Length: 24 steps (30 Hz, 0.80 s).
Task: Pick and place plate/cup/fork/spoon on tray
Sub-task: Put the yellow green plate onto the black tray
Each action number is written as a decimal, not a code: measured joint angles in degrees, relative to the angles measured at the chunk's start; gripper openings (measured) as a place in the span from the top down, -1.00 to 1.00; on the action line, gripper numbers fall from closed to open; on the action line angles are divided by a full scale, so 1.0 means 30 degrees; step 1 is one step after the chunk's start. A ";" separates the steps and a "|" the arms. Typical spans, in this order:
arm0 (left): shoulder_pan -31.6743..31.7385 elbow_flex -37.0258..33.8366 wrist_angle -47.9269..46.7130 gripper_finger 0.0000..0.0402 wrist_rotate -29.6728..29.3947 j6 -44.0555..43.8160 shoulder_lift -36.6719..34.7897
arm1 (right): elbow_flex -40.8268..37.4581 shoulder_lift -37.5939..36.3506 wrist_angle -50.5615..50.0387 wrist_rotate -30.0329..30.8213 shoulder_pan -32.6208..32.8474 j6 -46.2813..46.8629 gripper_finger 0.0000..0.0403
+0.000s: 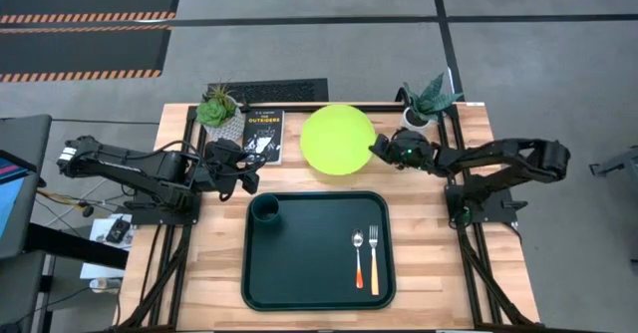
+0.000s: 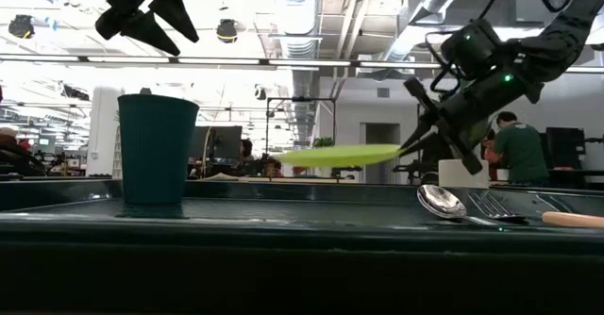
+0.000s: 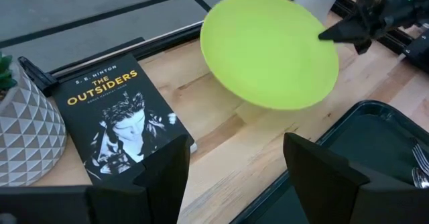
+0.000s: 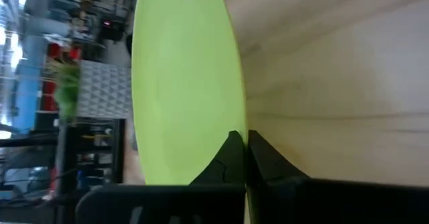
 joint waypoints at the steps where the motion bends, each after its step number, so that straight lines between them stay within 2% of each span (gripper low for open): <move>1: 0.0000 0.0000 -0.0001 -0.14 0.0000 0.0000 0.0000 | 0.0001 -0.0347 -0.0175 -0.0007 -0.0059 -0.0055 0.99; 15: 0.0000 -0.0007 0.0003 -0.14 -0.0041 0.0000 0.0000 | 0.0023 -0.4572 -0.0151 -0.0992 0.0356 -0.1540 0.99; 24: 0.0000 -0.0007 -0.0001 -0.14 -0.0095 0.0000 0.0000 | 0.0045 -0.6021 -0.0313 -0.1035 0.2841 -0.2042 0.99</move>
